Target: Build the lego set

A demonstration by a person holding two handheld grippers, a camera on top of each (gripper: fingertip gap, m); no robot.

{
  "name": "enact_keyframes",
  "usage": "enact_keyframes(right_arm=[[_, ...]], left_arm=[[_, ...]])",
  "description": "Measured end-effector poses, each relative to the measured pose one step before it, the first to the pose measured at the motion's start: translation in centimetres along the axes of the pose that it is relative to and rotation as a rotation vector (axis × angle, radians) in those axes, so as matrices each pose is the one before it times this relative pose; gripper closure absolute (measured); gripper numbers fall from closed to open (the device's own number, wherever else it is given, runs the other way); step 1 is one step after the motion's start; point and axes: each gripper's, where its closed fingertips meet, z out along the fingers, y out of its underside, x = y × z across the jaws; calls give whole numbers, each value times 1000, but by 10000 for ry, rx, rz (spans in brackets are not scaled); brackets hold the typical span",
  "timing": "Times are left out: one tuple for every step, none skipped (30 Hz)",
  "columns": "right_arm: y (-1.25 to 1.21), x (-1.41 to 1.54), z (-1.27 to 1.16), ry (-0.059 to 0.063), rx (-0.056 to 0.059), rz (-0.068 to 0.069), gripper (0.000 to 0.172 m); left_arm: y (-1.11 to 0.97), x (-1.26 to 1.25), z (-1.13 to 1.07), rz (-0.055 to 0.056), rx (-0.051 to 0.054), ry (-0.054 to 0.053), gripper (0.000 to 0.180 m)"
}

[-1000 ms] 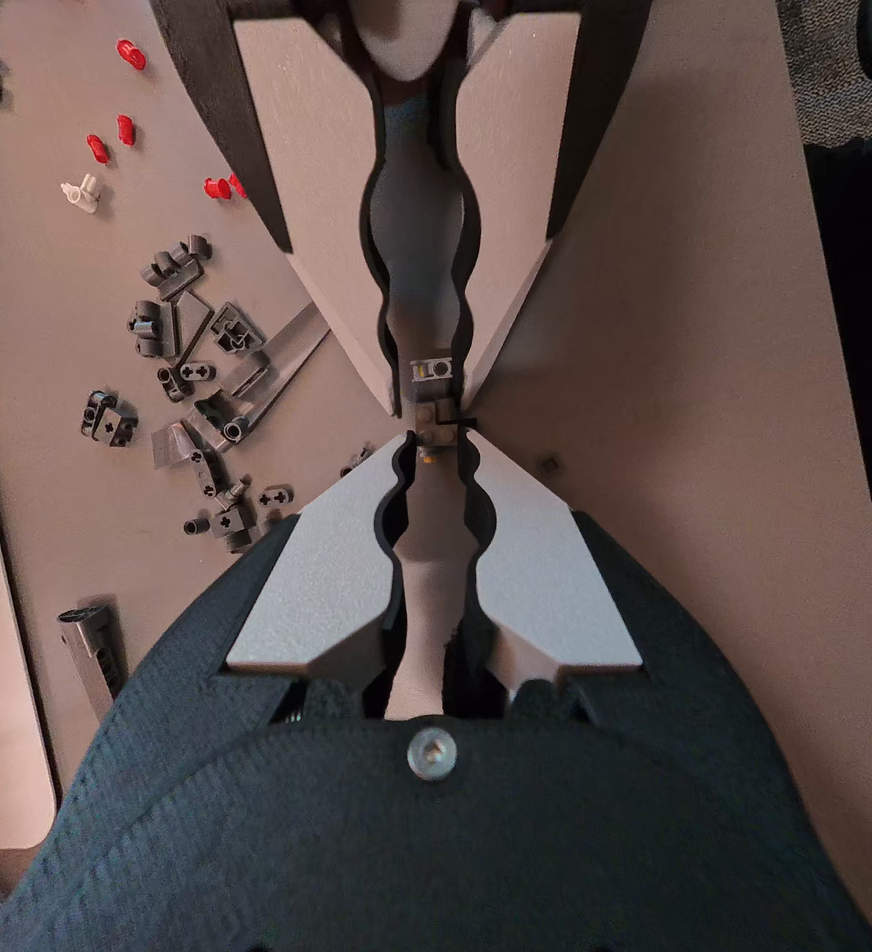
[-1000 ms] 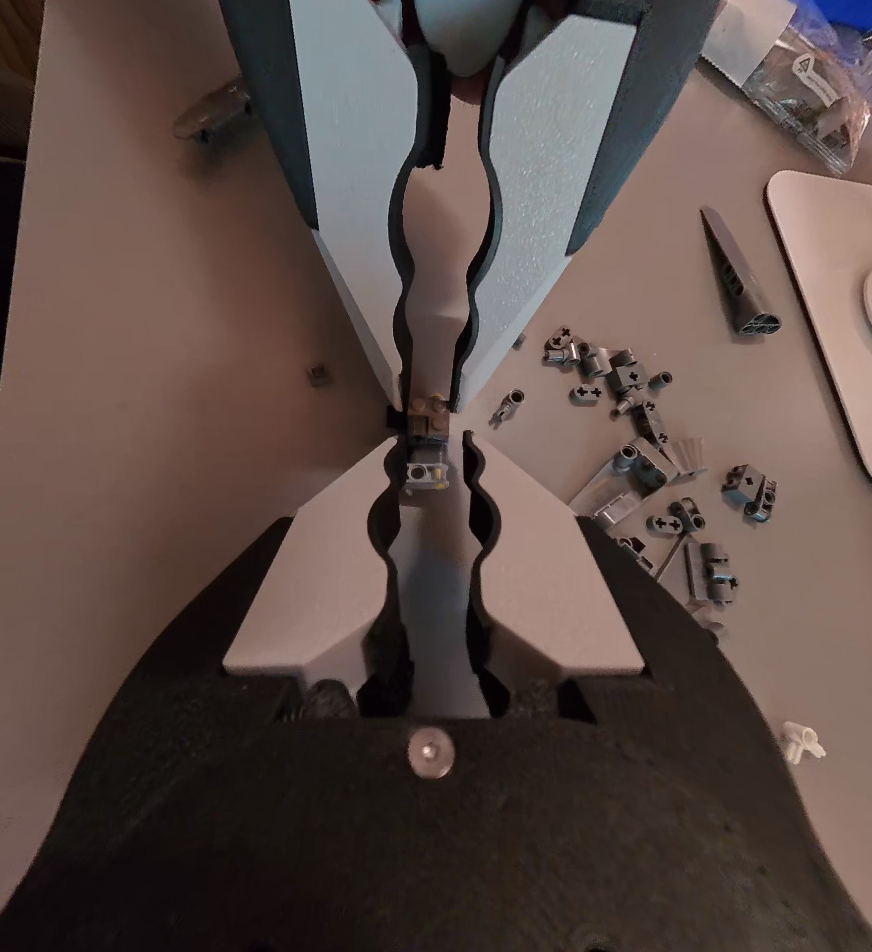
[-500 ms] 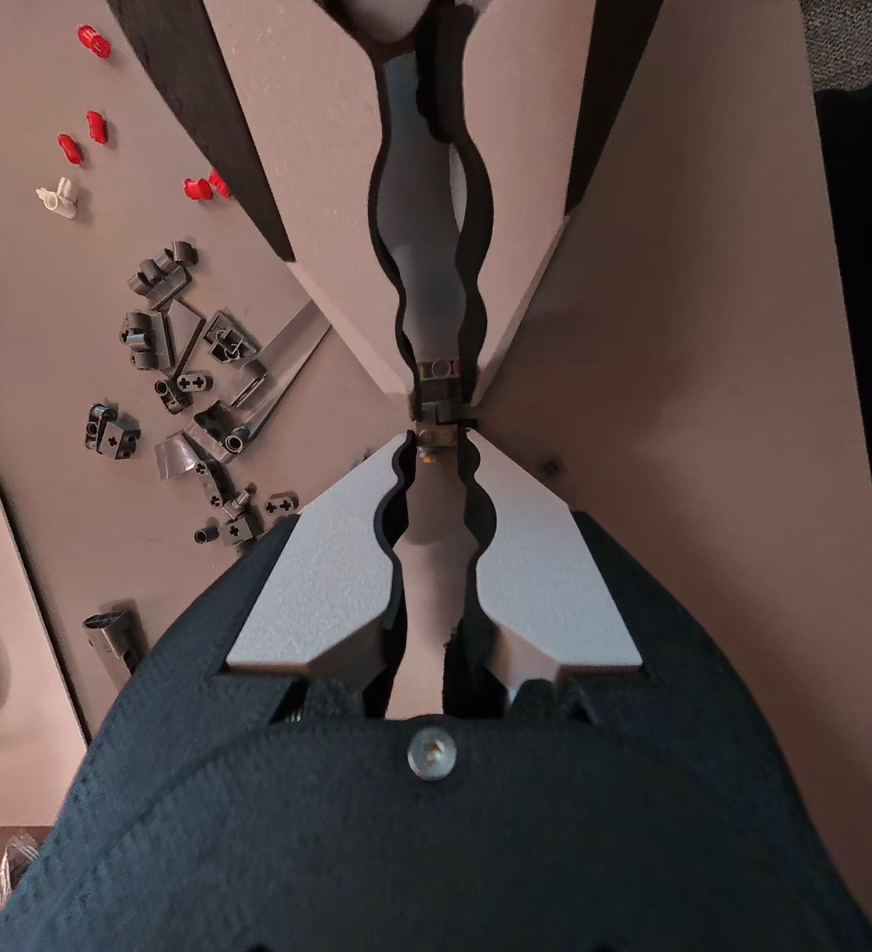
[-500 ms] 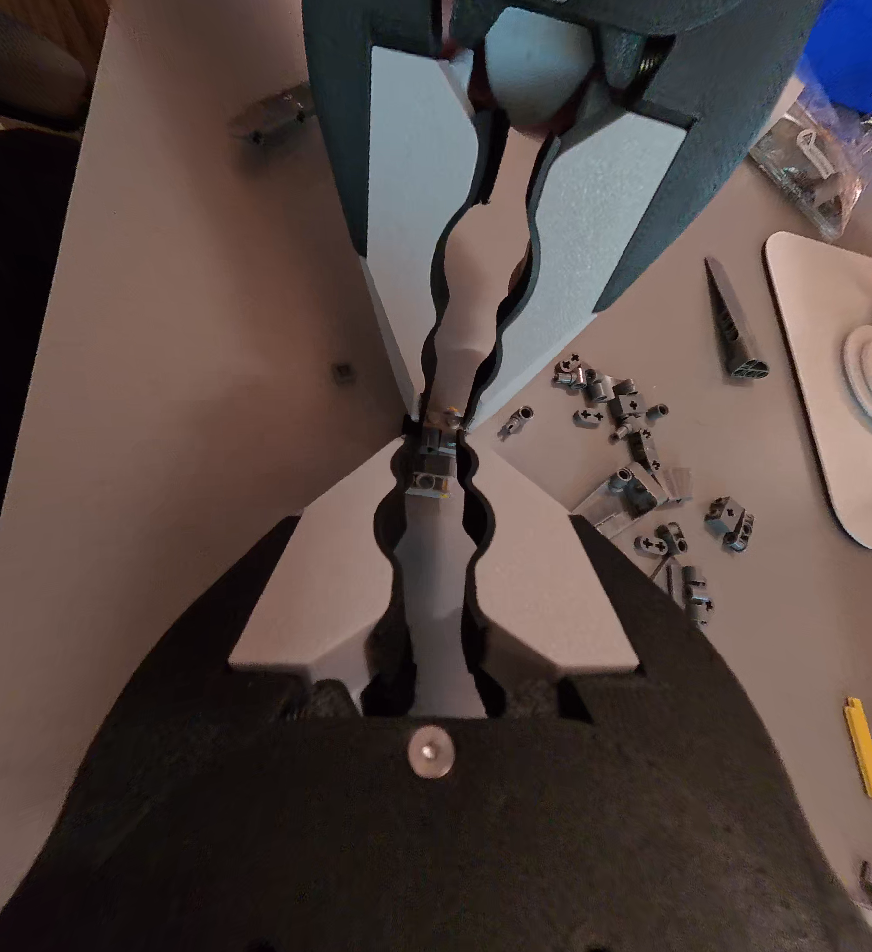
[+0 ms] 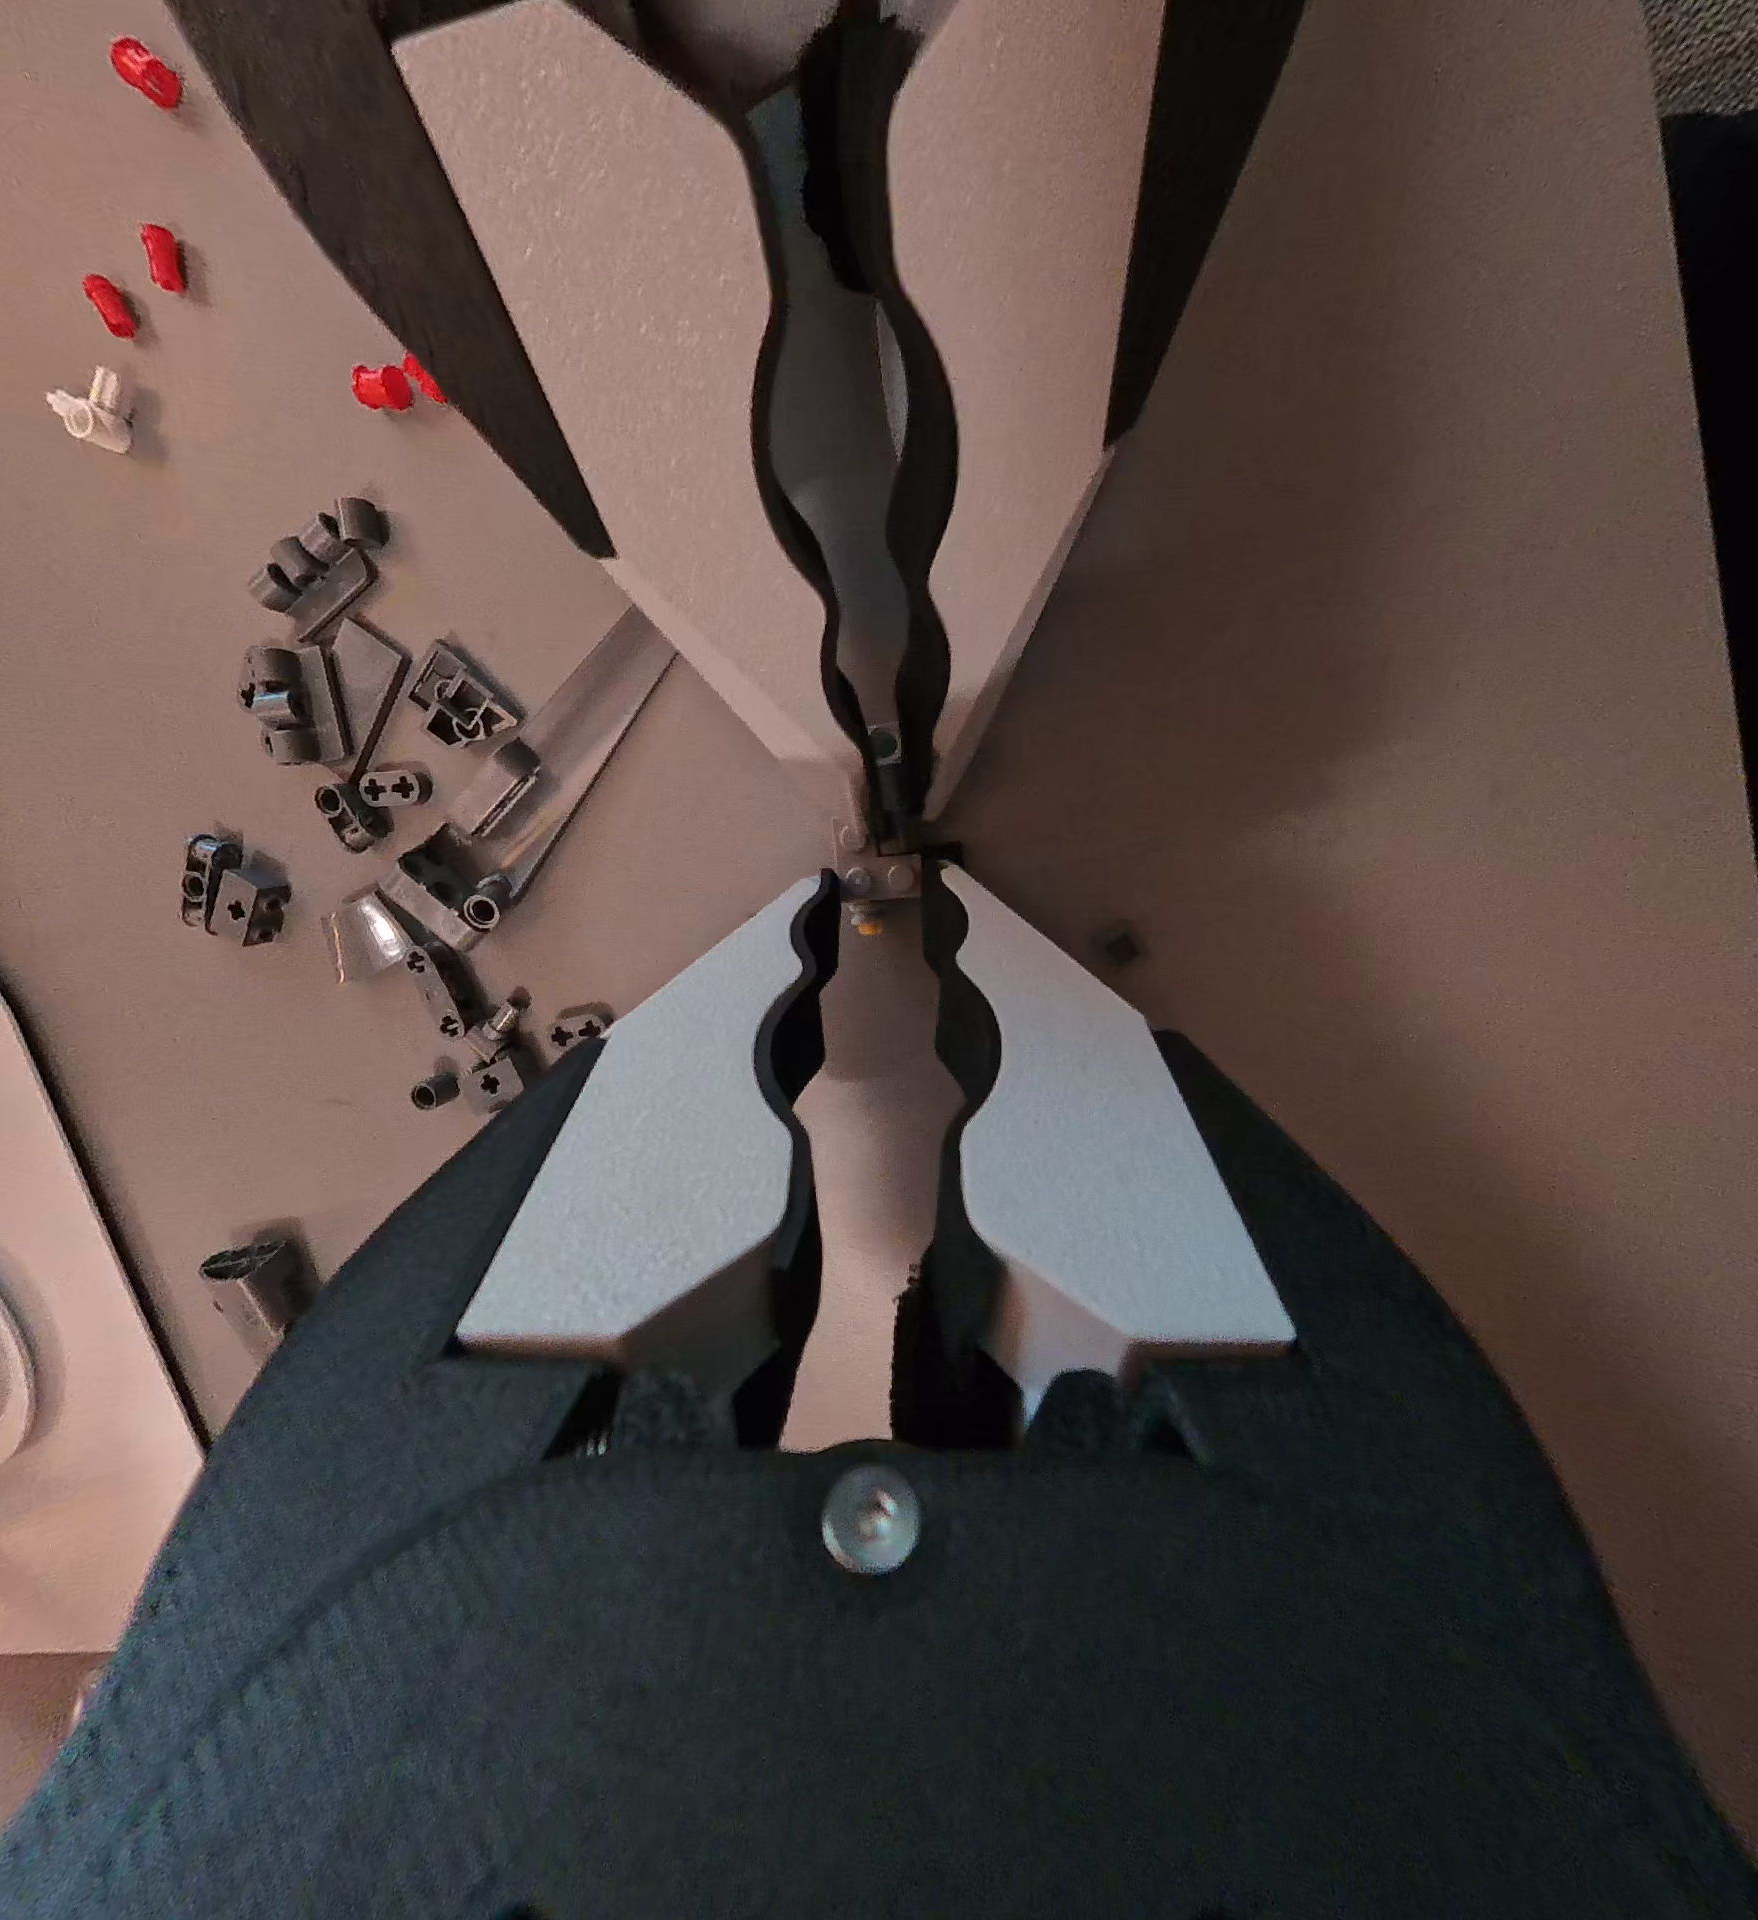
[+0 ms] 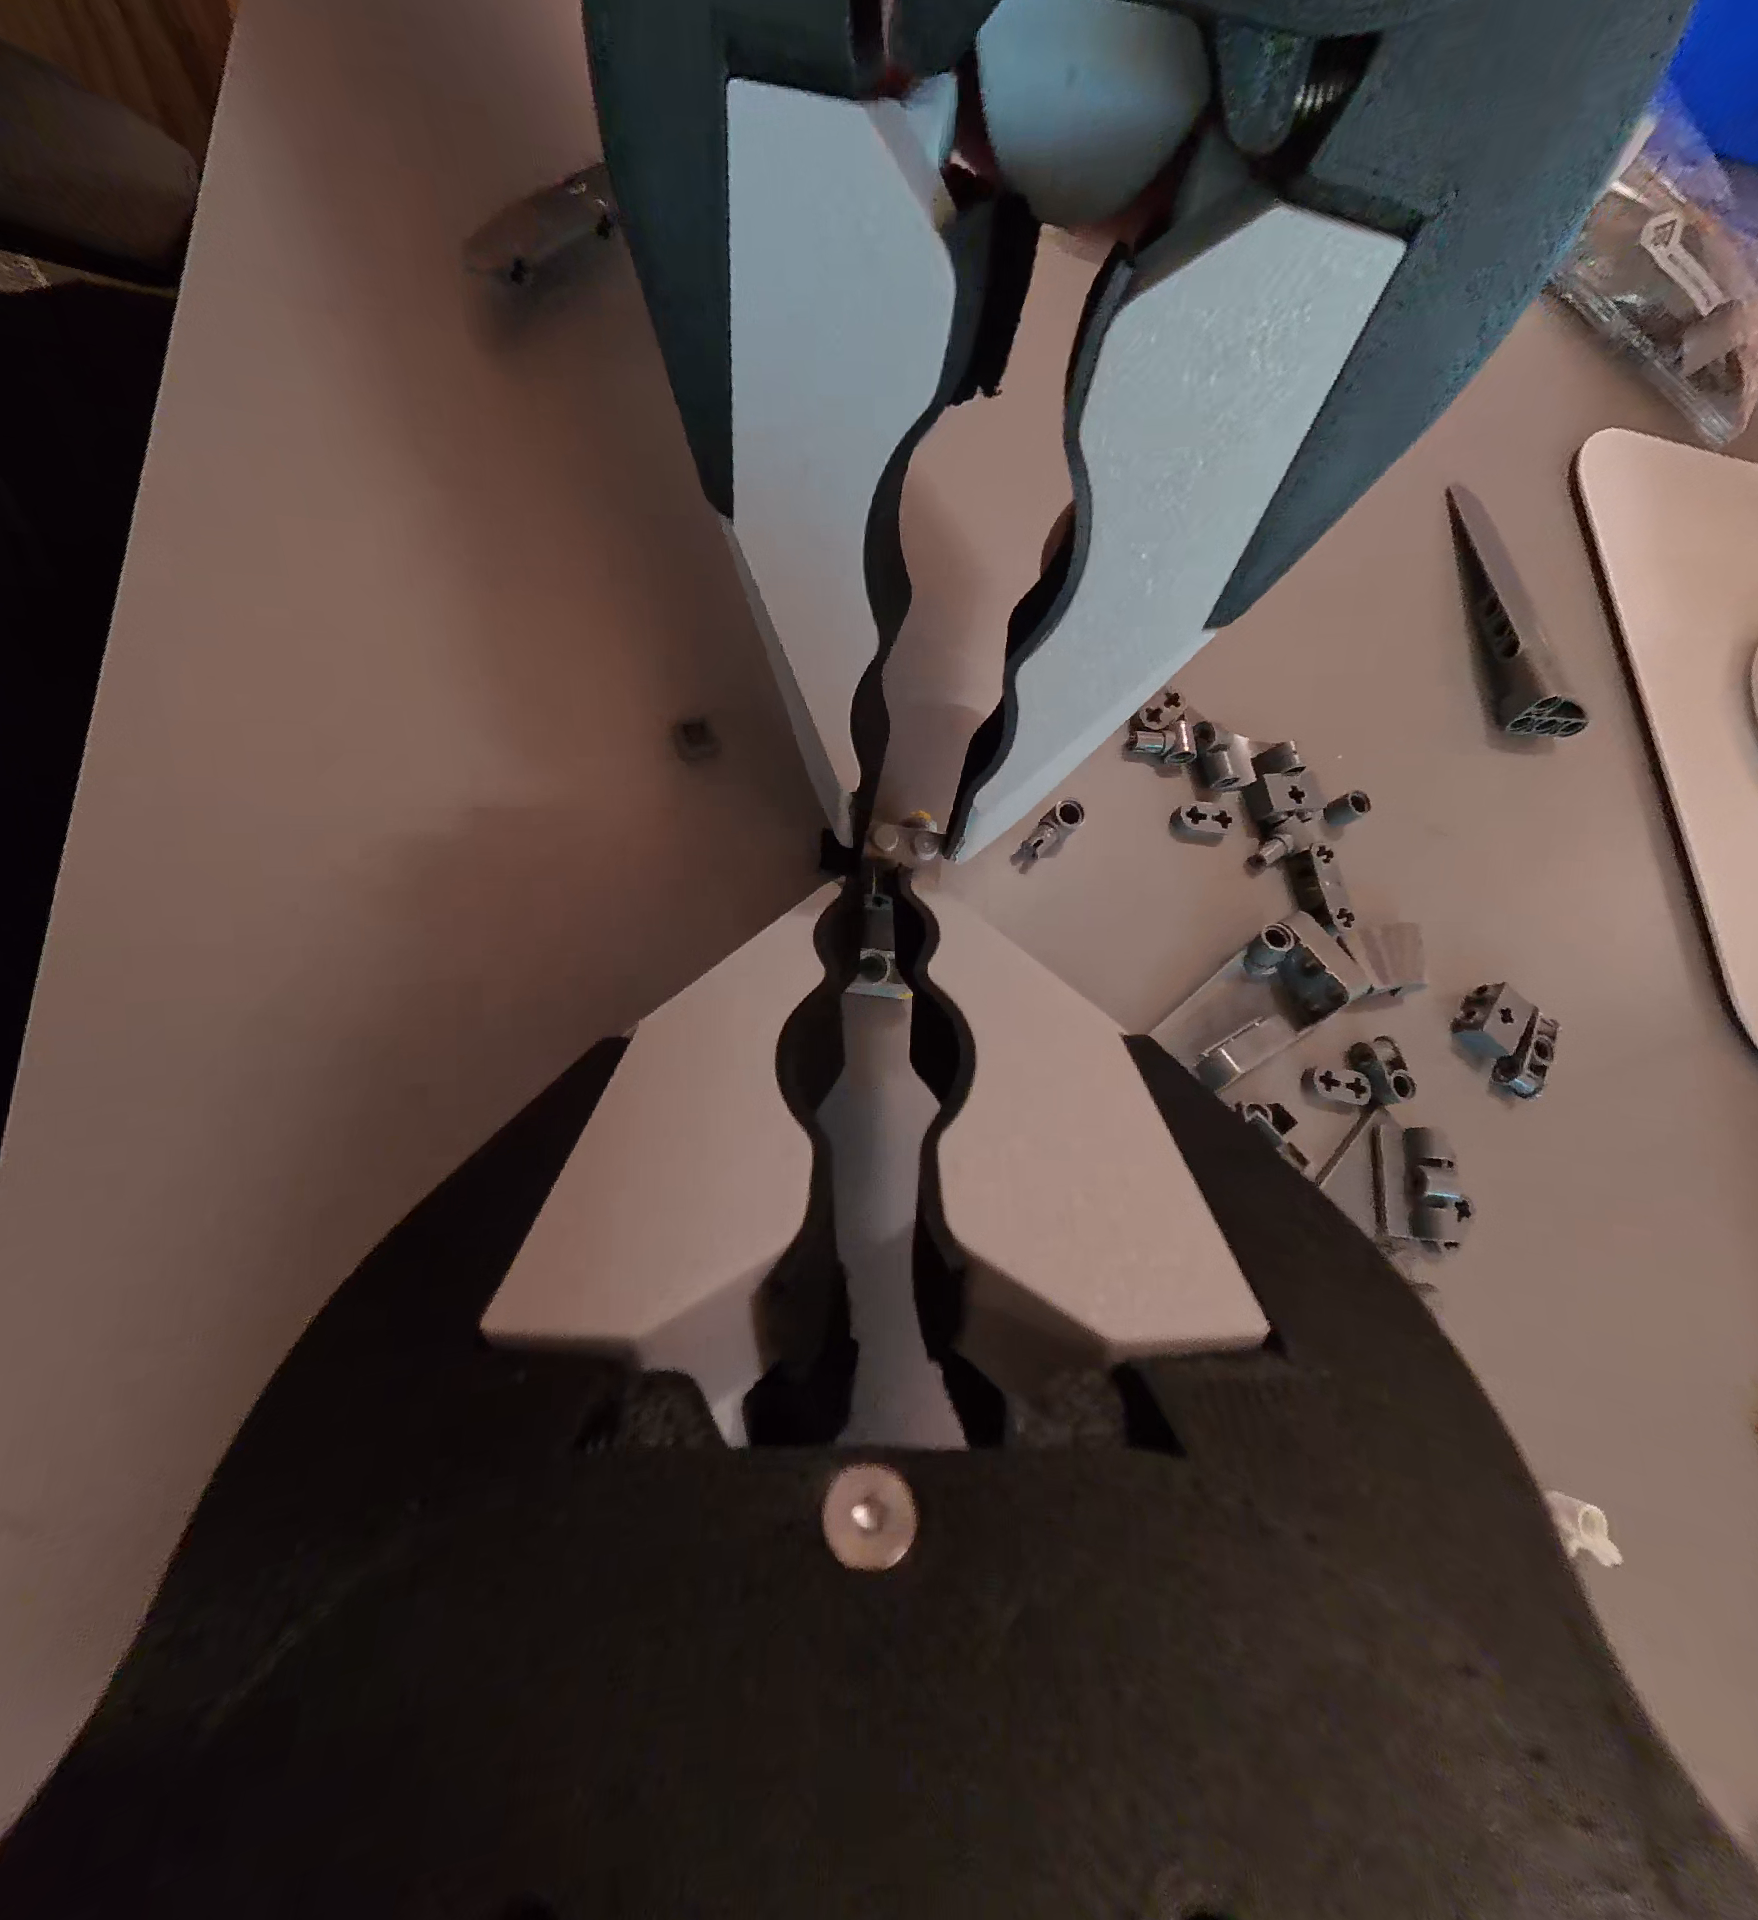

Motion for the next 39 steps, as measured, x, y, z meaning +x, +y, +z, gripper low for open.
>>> enact_keyframes(right_arm=[[-17,-18,-11,-51,3,49,169],[-19,-9,-39,-23,-7,-48,169],[-49,22,-67,-5,1,-29,169],[-81,50,-54,13,39,5,169],[-54,70,-27,57,49,-32,167],[-115,52,-82,70,90,-60,169],[-133,37,-112,21,78,33,169],[68,83,-14,2,-47,61,168],[161,47,63,-13,-73,-12,166],[43,-39,79,-59,-18,54,166],[8,-33,46,-41,-15,56,166],[53,55,-23,31,-43,-15,166],[54,19,-43,10,-19,0,166],[39,-9,-19,-16,12,50,166],[60,-4,4,-17,-19,61,166],[74,-11,7,-22,-24,57,166],[41,13,-2,-40,6,90,166],[33,22,-1,-36,9,72,166],[51,31,17,-3,-9,36,165],[42,16,13,-2,-15,37,164],[25,26,17,-15,11,36,164],[11,36,15,-63,26,115,164],[-4,35,6,-84,9,117,164],[11,12,13,-58,-23,48,164],[5,-7,4,-49,-57,20,164],[23,36,9,-23,-57,-9,164],[27,24,16,-32,-45,28,164],[6,25,18,-37,-12,53,164],[9,6,4,-31,25,47,163],[21,-4,4,-34,26,54,163],[7,2,9,-23,13,33,163],[4,1,2,-33,-10,21,163],[7,9,3,-55,-21,29,163],[-3,-2,23,-46,-23,20,162],[2,1,11,-31,-6,-3,162],[2,0,34,-10,32,-3,162],[-6,-15,33,-10,29,36,162],[-18,1,14,-23,20,37,161],[-20,-7,52,-22,24,8,161]], left_arm=[[-2,0,0,52,-27,0,167],[-3,4,17,33,-15,5,167],[-36,-20,22,26,6,-15,167],[-31,-15,24,-30,30,31,166],[4,-3,0,-71,33,61,166],[-6,-3,7,-59,31,46,166],[-10,3,3,8,6,0,166],[-3,-8,5,51,-27,-29,166],[-26,-5,15,20,-42,-31,166],[-29,-23,18,43,-39,-25,166],[10,-5,-6,17,-32,15,166],[-3,-8,8,1,-19,26,166],[-8,-18,10,-8,-15,15,166],[-11,-5,2,23,-19,11,166],[9,-7,4,28,-23,10,166],[-11,-9,8,5,-21,21,166],[3,-4,0,9,-19,18,166],[7,-3,7,19,-21,16,166],[3,-11,2,13,-18,23,166],[4,-3,5,1,-11,28,166],[-8,6,0,-6,-5,32,167],[7,-11,8,27,-8,12,167],[6,-12,7,26,-9,4,167],[-3,-8,5,-24,2,34,167],[-5,-1,12,-21,20,51,167],[-12,-3,4,-32,29,45,167],[14,-16,13,-54,37,49,167],[21,-38,36,-59,30,14,167],[-12,-7,20,-6,43,-20,167],[-7,5,11,-9,17,-25,167],[7,-4,9,-14,4,-12,167],[4,1,11,44,-9,-7,167],[-4,8,13,-14,32,67,167],[-7,8,10,-127,77,115,167],[-9,-3,9,-41,86,48,167],[-1,2,10,-47,68,-16,167],[-2,1,9,-25,57,-55,167],[-9,0,-1,-73,63,-34,167],[-2,1,-1,-102,89,6,166]])
